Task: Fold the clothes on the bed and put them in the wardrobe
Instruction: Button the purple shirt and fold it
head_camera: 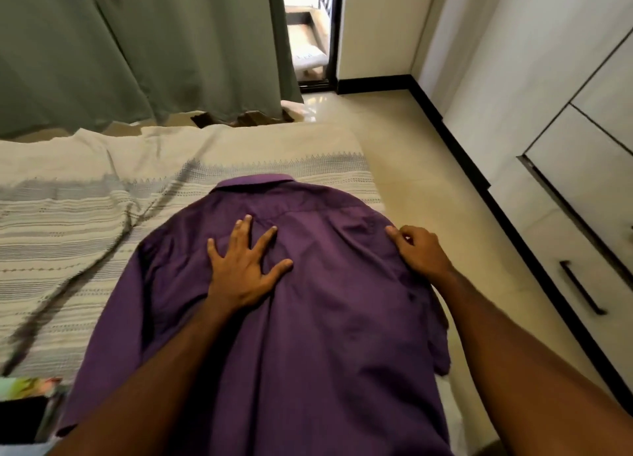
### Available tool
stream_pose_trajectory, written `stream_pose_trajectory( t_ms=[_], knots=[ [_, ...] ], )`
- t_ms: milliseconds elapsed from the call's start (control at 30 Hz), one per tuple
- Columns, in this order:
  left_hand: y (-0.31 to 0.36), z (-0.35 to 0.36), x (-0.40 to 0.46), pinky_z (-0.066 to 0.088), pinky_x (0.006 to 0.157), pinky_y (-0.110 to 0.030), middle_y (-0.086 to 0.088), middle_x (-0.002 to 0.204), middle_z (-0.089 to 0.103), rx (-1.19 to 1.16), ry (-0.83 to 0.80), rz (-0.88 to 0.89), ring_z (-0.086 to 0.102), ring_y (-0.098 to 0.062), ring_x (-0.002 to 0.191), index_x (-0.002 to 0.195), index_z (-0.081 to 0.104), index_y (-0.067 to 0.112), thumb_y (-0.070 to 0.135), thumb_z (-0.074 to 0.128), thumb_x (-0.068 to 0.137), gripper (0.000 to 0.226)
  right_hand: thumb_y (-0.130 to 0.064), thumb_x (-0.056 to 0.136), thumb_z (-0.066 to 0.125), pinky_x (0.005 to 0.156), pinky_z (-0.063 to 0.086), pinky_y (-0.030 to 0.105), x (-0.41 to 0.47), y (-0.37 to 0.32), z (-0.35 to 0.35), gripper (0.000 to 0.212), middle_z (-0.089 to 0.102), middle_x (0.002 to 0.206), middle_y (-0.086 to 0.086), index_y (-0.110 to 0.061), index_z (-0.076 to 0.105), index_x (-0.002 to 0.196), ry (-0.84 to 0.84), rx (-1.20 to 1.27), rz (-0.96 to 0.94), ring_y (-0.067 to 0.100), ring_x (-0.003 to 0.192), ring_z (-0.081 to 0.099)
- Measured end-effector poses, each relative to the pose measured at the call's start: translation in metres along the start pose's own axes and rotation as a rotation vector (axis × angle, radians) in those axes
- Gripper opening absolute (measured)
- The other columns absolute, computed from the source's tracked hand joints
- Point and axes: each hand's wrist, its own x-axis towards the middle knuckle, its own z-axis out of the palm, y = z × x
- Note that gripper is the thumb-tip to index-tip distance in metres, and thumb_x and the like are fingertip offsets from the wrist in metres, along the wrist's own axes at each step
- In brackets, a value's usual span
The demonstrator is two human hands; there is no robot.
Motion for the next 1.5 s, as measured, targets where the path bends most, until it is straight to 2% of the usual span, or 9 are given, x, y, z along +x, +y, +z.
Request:
stream_pose_trajectory(
  t_ms=[133,267,400,500,700,967,1100,1233,1500],
  knots=[
    [-0.003,-0.001,0.002,-0.003,0.115,-0.07,0.002,0.169,-0.012,0.022,-0.065,0.007,-0.008,-0.017,0.155,0.155,0.012,0.054,0.1,0.005,0.066,0.101,-0.059,0.096,0.054,0.061,0.045,0.04,0.014,-0.006,-0.022,0.057,0.054,0.058,0.001,-0.014,0.048,0.061,0.062,-0.108,-0.151,0.025,0.062,0.053],
    [-0.001,-0.003,0.006,-0.009,0.114,-0.069,0.003,0.166,-0.024,0.015,-0.172,-0.027,-0.02,-0.015,0.153,0.153,0.0,0.058,0.104,0.006,0.057,0.108,-0.067,0.096,0.044,0.076,0.043,0.043,0.032,-0.016,-0.041,0.047,0.066,0.085,0.006,-0.023,0.052,0.081,0.2,-0.337,-0.191,0.032,0.082,0.061],
    [0.005,-0.009,0.01,-0.01,0.115,-0.07,0.004,0.164,-0.029,0.062,-0.263,-0.071,-0.023,-0.015,0.152,0.153,-0.004,0.057,0.103,0.02,0.062,0.104,-0.054,0.098,0.051,0.095,0.035,0.052,0.007,-0.011,-0.044,0.035,0.057,0.123,0.003,-0.024,0.055,0.115,0.229,-0.38,-0.06,0.027,0.115,0.054],
    [0.013,-0.013,0.003,-0.01,0.112,-0.072,0.001,0.166,-0.022,0.076,-0.246,-0.107,-0.018,-0.017,0.154,0.154,0.001,0.055,0.092,0.037,0.075,0.094,-0.045,0.098,0.053,0.09,0.045,0.047,-0.044,0.004,-0.037,0.024,0.061,0.11,0.002,-0.023,0.058,0.103,0.275,-0.189,0.093,0.026,0.103,0.06],
    [0.043,-0.009,-0.06,0.033,0.097,-0.064,-0.014,0.137,0.048,0.084,0.194,-0.043,0.04,-0.033,0.128,0.133,0.048,0.015,0.055,0.046,0.091,0.057,-0.047,0.097,0.053,0.071,0.052,0.038,-0.155,0.026,-0.022,0.043,0.067,0.077,0.007,-0.016,0.058,0.069,0.041,0.004,0.245,0.034,0.079,0.064],
    [0.029,-0.019,-0.169,0.042,0.087,-0.059,-0.025,0.129,0.052,0.003,0.29,-0.273,0.046,-0.042,0.118,0.129,0.053,0.004,0.026,0.072,0.087,0.052,-0.068,0.09,0.054,0.07,0.049,0.035,-0.213,0.016,-0.032,0.053,0.067,0.078,0.004,-0.02,0.058,0.068,-0.002,0.031,0.2,0.027,0.076,0.063],
    [0.017,-0.03,-0.21,0.045,0.087,-0.058,-0.032,0.119,0.053,-0.069,0.363,-0.334,0.049,-0.049,0.109,0.124,0.054,-0.003,0.015,0.076,0.082,0.05,-0.06,0.083,0.07,0.08,0.054,0.038,-0.221,0.016,-0.034,0.042,0.07,0.094,0.006,-0.019,0.066,0.086,-0.122,0.003,0.177,0.029,0.089,0.065],
    [0.019,-0.037,-0.26,0.045,0.091,-0.054,-0.031,0.116,0.05,-0.151,0.395,-0.441,0.05,-0.049,0.107,0.12,0.053,-0.004,0.009,0.074,0.081,0.046,-0.065,0.077,0.074,0.074,0.062,0.046,-0.221,0.021,-0.037,0.062,0.071,0.104,0.013,-0.011,0.069,0.108,-0.261,-0.001,0.194,0.034,0.092,0.068],
    [0.033,-0.057,-0.358,0.047,0.095,-0.058,-0.029,0.126,0.055,-0.146,0.052,-0.951,0.052,-0.049,0.117,0.126,0.048,-0.001,0.052,0.069,0.087,0.069,-0.052,0.07,0.087,0.079,0.054,0.046,-0.247,0.005,-0.064,0.077,0.066,0.102,0.009,-0.005,0.058,0.124,-0.642,-0.005,0.292,0.028,0.088,0.065]
  ],
)
